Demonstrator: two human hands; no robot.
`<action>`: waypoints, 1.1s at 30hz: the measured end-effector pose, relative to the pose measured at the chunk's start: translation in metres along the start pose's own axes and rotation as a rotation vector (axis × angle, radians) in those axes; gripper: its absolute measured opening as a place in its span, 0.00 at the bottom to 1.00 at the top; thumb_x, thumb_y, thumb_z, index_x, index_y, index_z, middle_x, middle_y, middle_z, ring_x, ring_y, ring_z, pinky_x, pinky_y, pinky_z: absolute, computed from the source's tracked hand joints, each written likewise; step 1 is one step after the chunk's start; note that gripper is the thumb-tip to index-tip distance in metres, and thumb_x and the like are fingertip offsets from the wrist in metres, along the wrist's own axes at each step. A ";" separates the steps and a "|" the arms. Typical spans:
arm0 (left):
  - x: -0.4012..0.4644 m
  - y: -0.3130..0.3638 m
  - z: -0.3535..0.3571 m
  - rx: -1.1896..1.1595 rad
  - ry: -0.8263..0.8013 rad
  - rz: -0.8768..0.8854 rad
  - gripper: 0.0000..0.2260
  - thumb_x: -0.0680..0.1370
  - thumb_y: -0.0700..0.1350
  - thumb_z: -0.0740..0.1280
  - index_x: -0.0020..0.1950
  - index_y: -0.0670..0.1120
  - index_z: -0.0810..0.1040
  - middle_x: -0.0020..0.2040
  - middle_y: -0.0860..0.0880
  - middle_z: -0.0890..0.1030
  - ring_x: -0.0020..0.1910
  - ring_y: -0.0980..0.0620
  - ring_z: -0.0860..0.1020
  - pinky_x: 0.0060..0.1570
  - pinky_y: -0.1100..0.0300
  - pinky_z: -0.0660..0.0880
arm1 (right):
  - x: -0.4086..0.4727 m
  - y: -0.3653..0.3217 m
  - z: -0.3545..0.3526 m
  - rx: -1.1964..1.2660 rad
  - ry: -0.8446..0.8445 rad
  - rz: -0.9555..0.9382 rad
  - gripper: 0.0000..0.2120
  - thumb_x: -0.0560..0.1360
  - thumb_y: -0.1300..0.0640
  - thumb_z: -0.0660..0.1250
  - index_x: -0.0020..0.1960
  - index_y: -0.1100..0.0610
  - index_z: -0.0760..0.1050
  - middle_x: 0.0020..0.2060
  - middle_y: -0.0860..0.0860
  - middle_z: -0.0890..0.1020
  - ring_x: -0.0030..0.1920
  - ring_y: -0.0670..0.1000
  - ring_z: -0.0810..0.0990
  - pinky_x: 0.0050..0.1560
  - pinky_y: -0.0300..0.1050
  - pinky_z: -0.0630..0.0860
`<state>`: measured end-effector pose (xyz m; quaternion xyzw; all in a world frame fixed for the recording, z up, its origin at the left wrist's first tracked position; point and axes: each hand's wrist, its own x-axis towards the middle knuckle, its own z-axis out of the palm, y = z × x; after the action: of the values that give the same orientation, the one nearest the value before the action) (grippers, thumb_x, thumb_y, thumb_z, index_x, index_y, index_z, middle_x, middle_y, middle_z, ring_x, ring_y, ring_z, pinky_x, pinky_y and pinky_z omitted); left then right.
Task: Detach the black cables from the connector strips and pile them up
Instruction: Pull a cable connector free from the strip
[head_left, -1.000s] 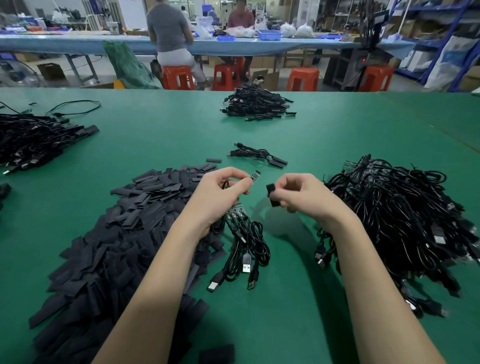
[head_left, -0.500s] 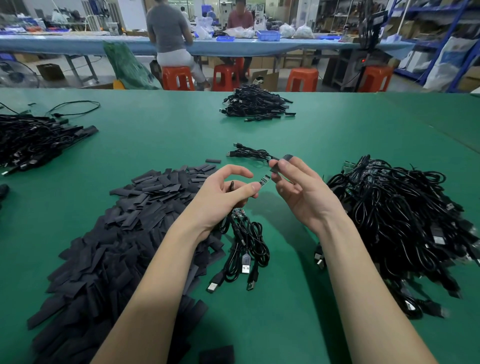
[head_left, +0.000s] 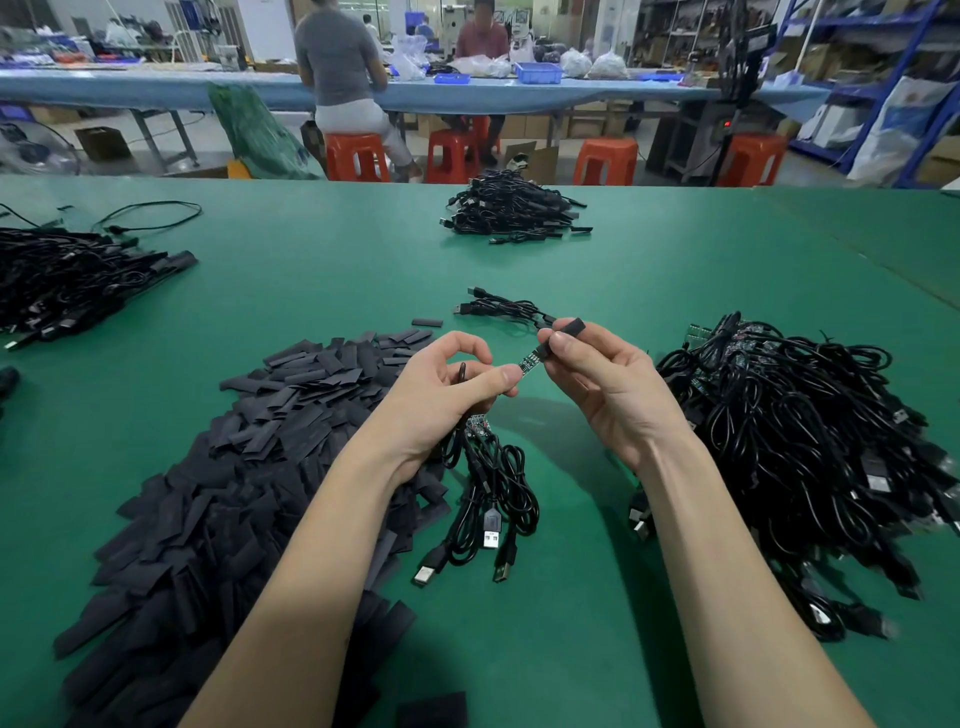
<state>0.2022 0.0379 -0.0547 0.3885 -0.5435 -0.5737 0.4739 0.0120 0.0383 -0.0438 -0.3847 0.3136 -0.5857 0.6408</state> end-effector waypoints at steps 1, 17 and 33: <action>0.000 0.001 0.000 -0.005 0.003 0.001 0.19 0.68 0.49 0.78 0.51 0.46 0.73 0.39 0.45 0.85 0.34 0.52 0.73 0.37 0.67 0.73 | 0.000 -0.001 -0.001 -0.007 -0.010 0.002 0.07 0.64 0.60 0.77 0.41 0.54 0.87 0.43 0.52 0.87 0.43 0.46 0.85 0.45 0.34 0.80; -0.005 0.005 -0.006 0.028 -0.127 0.028 0.15 0.71 0.45 0.77 0.49 0.47 0.73 0.38 0.49 0.85 0.41 0.53 0.81 0.47 0.66 0.75 | -0.004 0.001 -0.002 -0.047 -0.166 0.061 0.09 0.64 0.59 0.78 0.43 0.52 0.87 0.45 0.51 0.88 0.45 0.44 0.85 0.47 0.36 0.80; -0.007 0.007 -0.012 0.031 -0.166 0.038 0.12 0.71 0.42 0.75 0.47 0.47 0.72 0.37 0.50 0.84 0.40 0.54 0.81 0.48 0.65 0.76 | -0.008 0.000 -0.003 -0.039 -0.266 0.097 0.15 0.57 0.56 0.84 0.42 0.52 0.86 0.44 0.53 0.87 0.44 0.46 0.86 0.45 0.37 0.81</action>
<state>0.2161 0.0424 -0.0497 0.3366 -0.5970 -0.5864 0.4318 0.0087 0.0455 -0.0456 -0.4556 0.2553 -0.4918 0.6967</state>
